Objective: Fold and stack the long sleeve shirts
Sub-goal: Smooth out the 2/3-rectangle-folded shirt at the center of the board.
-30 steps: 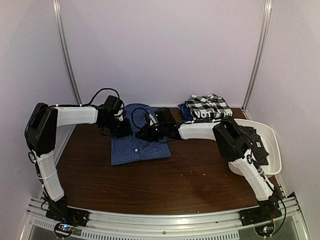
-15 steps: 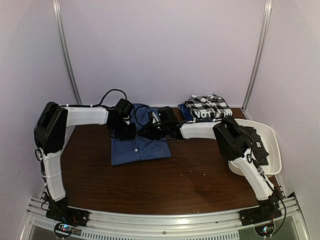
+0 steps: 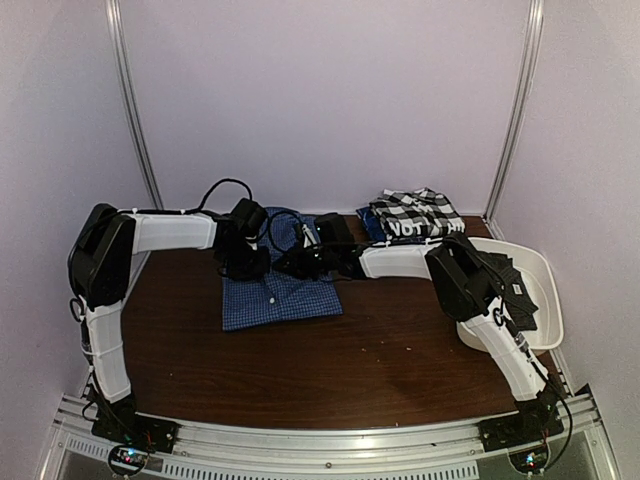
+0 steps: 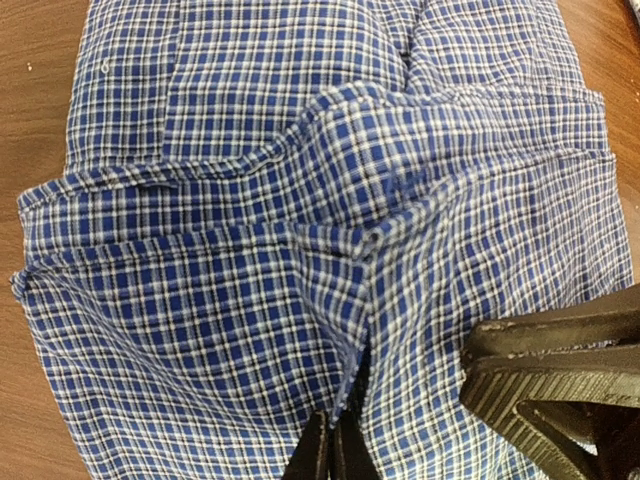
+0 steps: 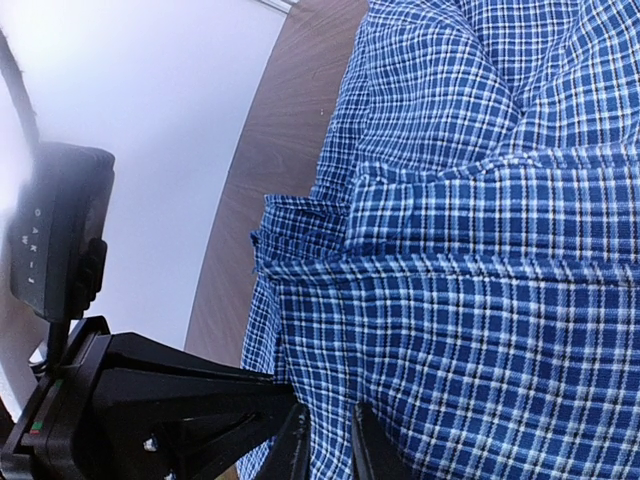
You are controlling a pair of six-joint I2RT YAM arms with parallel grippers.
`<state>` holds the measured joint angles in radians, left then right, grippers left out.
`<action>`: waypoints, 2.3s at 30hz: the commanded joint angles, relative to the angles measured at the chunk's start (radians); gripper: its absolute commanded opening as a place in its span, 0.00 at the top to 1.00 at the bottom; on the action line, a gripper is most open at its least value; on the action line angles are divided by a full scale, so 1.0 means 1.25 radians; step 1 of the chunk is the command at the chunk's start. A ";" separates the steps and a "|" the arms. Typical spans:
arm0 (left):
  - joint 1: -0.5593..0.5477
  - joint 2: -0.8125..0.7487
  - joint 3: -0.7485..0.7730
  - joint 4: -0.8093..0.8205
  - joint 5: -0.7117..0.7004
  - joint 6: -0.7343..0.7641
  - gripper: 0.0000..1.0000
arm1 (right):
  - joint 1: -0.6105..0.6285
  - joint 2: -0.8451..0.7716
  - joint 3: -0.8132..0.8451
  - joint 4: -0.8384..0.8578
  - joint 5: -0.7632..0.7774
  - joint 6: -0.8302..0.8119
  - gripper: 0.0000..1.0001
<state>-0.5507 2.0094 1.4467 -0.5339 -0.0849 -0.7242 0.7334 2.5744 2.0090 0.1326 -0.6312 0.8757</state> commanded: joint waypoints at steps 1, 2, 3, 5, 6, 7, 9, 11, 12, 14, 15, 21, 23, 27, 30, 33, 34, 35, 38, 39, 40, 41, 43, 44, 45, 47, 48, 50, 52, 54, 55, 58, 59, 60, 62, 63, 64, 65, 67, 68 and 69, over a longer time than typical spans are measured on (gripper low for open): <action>0.000 -0.002 0.004 0.006 -0.010 -0.002 0.99 | 0.000 0.001 -0.009 0.030 -0.017 0.011 0.84; 0.000 -0.003 0.001 0.010 -0.009 -0.004 1.00 | 0.000 0.001 -0.009 0.032 -0.019 0.012 0.84; 0.000 -0.006 -0.003 0.016 -0.007 -0.006 1.00 | 0.002 0.000 -0.009 0.033 -0.019 0.012 0.84; 0.000 -0.015 -0.011 0.027 -0.006 -0.012 1.00 | 0.003 0.001 -0.007 0.035 -0.019 0.015 0.84; 0.000 -0.021 -0.018 0.035 -0.006 -0.016 1.00 | 0.004 0.004 -0.005 0.037 -0.020 0.017 0.84; 0.000 -0.028 -0.024 0.043 -0.006 -0.021 1.00 | 0.003 0.006 -0.003 0.039 -0.023 0.019 0.85; 0.000 -0.044 -0.040 0.058 -0.010 -0.032 1.00 | 0.003 0.013 0.003 0.041 -0.027 0.023 0.85; 0.000 -0.061 -0.055 0.070 -0.016 -0.043 1.00 | 0.004 0.020 0.008 0.045 -0.031 0.030 0.85; 0.000 -0.071 -0.063 0.076 -0.020 -0.048 1.00 | 0.004 0.026 0.010 0.045 -0.031 0.032 0.84; 0.000 -0.085 -0.077 0.089 -0.023 -0.055 1.00 | 0.003 0.037 0.019 0.047 -0.033 0.037 0.85; 0.000 -0.091 -0.083 0.092 -0.025 -0.058 1.00 | 0.003 0.043 0.025 0.046 -0.034 0.039 0.85; 0.000 -0.102 -0.094 0.130 -0.004 -0.044 1.00 | 0.000 0.083 0.070 0.044 -0.045 0.057 0.85; 0.000 -0.098 -0.090 0.142 0.009 -0.034 1.00 | 0.001 0.088 0.076 0.044 -0.048 0.061 0.85; 0.000 -0.078 -0.069 0.150 0.025 -0.016 1.00 | -0.001 0.067 0.070 0.041 -0.050 0.057 0.85; 0.000 -0.057 -0.053 0.159 0.043 -0.002 1.00 | -0.005 0.031 0.048 0.040 -0.039 0.043 0.82; 0.000 -0.036 -0.042 0.174 0.062 0.013 1.00 | -0.015 -0.017 0.007 0.043 -0.021 0.032 0.80; 0.000 -0.029 -0.037 0.176 0.066 0.016 1.00 | -0.018 -0.035 -0.012 0.046 -0.013 0.028 0.80; 0.000 -0.022 -0.029 0.177 0.068 0.020 1.00 | -0.022 -0.061 -0.032 0.050 -0.002 0.025 0.80; 0.000 -0.004 -0.020 0.182 0.068 0.024 0.93 | -0.034 -0.113 -0.086 0.051 0.018 0.006 0.79; 0.001 0.004 -0.016 0.182 0.068 0.026 0.89 | -0.036 -0.131 -0.108 0.048 0.025 -0.001 0.79; 0.000 0.012 -0.011 0.183 0.068 0.029 0.88 | -0.039 -0.147 -0.122 0.045 0.032 -0.008 0.79; 0.000 0.020 -0.006 0.183 0.090 0.032 0.86 | -0.041 -0.162 -0.138 0.041 0.040 -0.017 0.79; 0.001 0.040 0.005 0.191 0.097 0.042 0.82 | -0.044 -0.193 -0.167 0.033 0.054 -0.038 0.78; 0.002 0.046 0.010 0.198 0.101 0.047 0.80 | -0.044 -0.206 -0.182 0.028 0.060 -0.045 0.78; 0.002 0.052 0.013 0.206 0.105 0.051 0.79 | -0.045 -0.219 -0.196 0.025 0.065 -0.053 0.78; 0.006 0.068 0.021 0.222 0.119 0.059 0.77 | -0.047 -0.242 -0.225 0.015 0.076 -0.067 0.78; 0.010 0.077 0.025 0.228 0.127 0.062 0.77 | -0.047 -0.252 -0.239 0.009 0.082 -0.076 0.78; 0.015 0.094 0.034 0.243 0.146 0.069 0.77 | -0.049 -0.276 -0.270 -0.001 0.095 -0.091 0.78; 0.017 0.108 0.046 0.250 0.158 0.076 0.77 | -0.052 -0.303 -0.303 -0.016 0.109 -0.110 0.78; 0.017 0.113 0.055 0.251 0.160 0.079 0.76 | -0.054 -0.327 -0.339 -0.043 0.129 -0.136 0.77; 0.018 0.114 0.058 0.253 0.158 0.079 0.76 | -0.055 -0.340 -0.355 -0.056 0.145 -0.151 0.77; 0.025 0.121 0.061 0.258 0.161 0.078 0.75 | -0.054 -0.375 -0.409 -0.083 0.164 -0.189 0.76; 0.031 0.124 0.060 0.261 0.168 0.078 0.76 | -0.054 -0.385 -0.429 -0.090 0.171 -0.204 0.75; 0.034 0.127 0.060 0.267 0.174 0.077 0.75 | -0.053 -0.395 -0.448 -0.099 0.178 -0.219 0.74; 0.038 0.136 0.059 0.273 0.185 0.080 0.75 | -0.051 -0.410 -0.481 -0.120 0.191 -0.246 0.72; 0.040 0.142 0.061 0.276 0.192 0.083 0.75 | -0.050 -0.416 -0.494 -0.129 0.198 -0.256 0.72; 0.040 0.148 0.064 0.276 0.200 0.084 0.75 | -0.048 -0.421 -0.505 -0.134 0.203 -0.265 0.72; 0.041 0.156 0.067 0.277 0.208 0.086 0.75 | -0.046 -0.424 -0.513 -0.141 0.209 -0.274 0.71; 0.042 0.171 0.073 0.280 0.228 0.086 0.75 | -0.039 -0.423 -0.515 -0.163 0.233 -0.292 0.71; 0.041 0.179 0.074 0.284 0.245 0.087 0.75 | -0.036 -0.420 -0.512 -0.180 0.248 -0.301 0.70; 0.041 0.186 0.076 0.287 0.258 0.086 0.75 | -0.031 -0.418 -0.510 -0.192 0.256 -0.310 0.69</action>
<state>-0.5045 2.1910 1.5143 -0.2234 0.1658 -0.6365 0.6769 2.0800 1.3739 -0.0353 -0.3950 0.5663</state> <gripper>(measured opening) 0.252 0.299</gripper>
